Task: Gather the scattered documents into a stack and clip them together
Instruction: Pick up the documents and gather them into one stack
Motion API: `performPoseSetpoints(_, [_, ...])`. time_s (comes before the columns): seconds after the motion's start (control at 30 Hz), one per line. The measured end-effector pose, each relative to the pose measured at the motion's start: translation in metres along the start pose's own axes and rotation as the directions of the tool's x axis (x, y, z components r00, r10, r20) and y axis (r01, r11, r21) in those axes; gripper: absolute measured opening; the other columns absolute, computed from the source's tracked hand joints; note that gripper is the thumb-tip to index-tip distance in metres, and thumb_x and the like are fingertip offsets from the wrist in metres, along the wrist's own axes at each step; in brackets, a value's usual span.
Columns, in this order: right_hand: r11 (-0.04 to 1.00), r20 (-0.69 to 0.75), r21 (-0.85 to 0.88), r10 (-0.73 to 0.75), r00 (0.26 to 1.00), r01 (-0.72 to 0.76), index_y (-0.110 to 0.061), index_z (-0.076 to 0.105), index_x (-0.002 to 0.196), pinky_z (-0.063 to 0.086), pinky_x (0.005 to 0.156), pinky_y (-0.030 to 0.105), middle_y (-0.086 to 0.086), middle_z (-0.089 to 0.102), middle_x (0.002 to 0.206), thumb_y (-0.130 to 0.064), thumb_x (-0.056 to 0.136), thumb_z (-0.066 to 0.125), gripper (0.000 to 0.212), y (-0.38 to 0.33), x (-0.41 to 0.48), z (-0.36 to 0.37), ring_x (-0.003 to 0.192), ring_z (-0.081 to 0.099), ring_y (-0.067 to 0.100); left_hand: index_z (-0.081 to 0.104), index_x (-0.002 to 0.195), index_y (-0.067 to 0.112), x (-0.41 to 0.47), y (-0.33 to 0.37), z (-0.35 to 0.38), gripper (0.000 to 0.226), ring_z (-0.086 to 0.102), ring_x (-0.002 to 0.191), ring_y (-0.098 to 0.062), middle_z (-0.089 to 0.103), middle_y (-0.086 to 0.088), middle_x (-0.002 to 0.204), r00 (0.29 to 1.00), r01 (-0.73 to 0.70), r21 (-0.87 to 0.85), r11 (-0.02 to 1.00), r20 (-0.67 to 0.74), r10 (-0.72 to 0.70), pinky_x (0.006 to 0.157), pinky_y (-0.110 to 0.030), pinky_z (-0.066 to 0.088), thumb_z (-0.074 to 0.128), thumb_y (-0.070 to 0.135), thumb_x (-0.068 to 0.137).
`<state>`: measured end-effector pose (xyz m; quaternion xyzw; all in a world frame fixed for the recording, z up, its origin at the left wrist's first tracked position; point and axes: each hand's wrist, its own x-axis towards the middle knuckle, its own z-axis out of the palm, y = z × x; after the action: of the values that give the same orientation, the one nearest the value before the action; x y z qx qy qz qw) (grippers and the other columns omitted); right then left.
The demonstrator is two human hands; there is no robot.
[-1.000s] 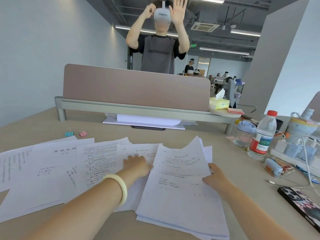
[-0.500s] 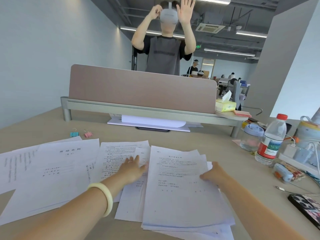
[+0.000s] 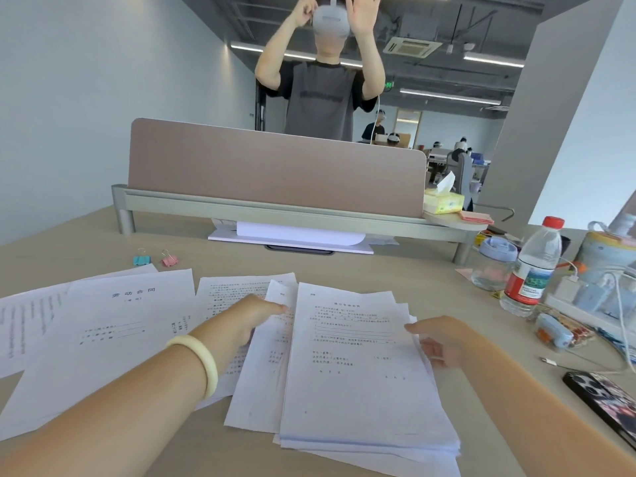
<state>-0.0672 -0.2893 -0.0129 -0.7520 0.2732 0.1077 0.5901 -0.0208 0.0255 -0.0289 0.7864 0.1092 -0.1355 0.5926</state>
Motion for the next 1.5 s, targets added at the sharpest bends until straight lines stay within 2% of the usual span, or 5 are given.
performPoseSetpoints(0.47, [0.967, -0.026, 0.234, -0.096, 0.995, 0.099, 0.006, 0.056, 0.076, 0.05, 0.036, 0.023, 0.017, 0.063, 0.077, 0.015, 0.08, 0.062, 0.011, 0.021, 0.01, 0.003, 0.061, 0.061, 0.028, 0.058, 0.121, 0.005, -0.001, -0.014, 0.0, 0.044, 0.058, 0.114, -0.034, 0.063, -0.016, 0.121, 0.997, 0.005, 0.122, 0.992, 0.073, -0.014, 0.1, -0.051, 0.046, 0.067, -0.002, 0.079])
performPoseSetpoints(0.73, [0.982, 0.076, -0.025, -0.186, 0.98, 0.188, 0.005, 0.055, 0.118, 0.053, 0.088, 0.052, 0.022, 0.066, 0.113, 0.008, 0.084, 0.058, 0.034, 0.017, 0.013, 0.015, 0.101, 0.065, 0.039, 0.047, 0.134, 0.009, 0.006, -0.016, 0.008, 0.052, 0.048, 0.125, -0.033, 0.054, -0.011, 0.134, 0.998, 0.009, 0.129, 0.992, 0.062, -0.018, 0.107, -0.049, 0.039, 0.063, 0.009, 0.085])
performPoseSetpoints(1.03, [0.976, 0.327, 0.083, -0.216, 0.92, 0.199, 0.0, 0.061, 0.118, 0.055, 0.085, 0.043, 0.021, 0.068, 0.118, 0.007, 0.079, 0.063, 0.04, 0.008, 0.011, 0.011, 0.104, 0.066, 0.037, 0.043, 0.138, 0.019, 0.008, -0.014, 0.02, 0.072, 0.044, 0.13, -0.027, 0.047, -0.003, 0.143, 0.997, -0.014, 0.259, 0.966, 0.082, -0.007, 0.109, -0.045, 0.037, 0.062, 0.044, 0.073])
performPoseSetpoints(1.27, [0.979, 0.244, 0.2, -0.077, 0.967, 0.028, 0.011, 0.063, 0.109, 0.058, 0.055, 0.034, 0.022, 0.073, 0.095, 0.0, 0.082, 0.065, 0.029, 0.02, 0.013, -0.012, 0.064, 0.073, 0.03, 0.052, 0.13, 0.012, -0.008, 0.0, 0.04, 0.038, 0.052, 0.122, -0.027, 0.057, -0.006, 0.132, 0.989, -0.113, 0.17, 0.979, 0.113, 0.095, 0.1, -0.034, 0.042, 0.053, 0.018, 0.092])
performPoseSetpoints(1.5, [0.988, 0.299, 0.077, -0.153, 0.942, 0.136, 0.002, 0.064, 0.109, 0.058, 0.067, 0.036, 0.02, 0.07, 0.105, 0.01, 0.085, 0.058, 0.026, 0.024, -0.001, -0.011, 0.083, 0.07, 0.031, 0.062, 0.106, 0.004, -0.021, -0.002, 0.067, 0.024, 0.058, 0.11, -0.031, 0.066, -0.01, 0.112, 0.999, 0.037, 0.098, 0.995, 0.019, -0.039, 0.087, -0.035, 0.045, 0.05, 0.016, 0.089])
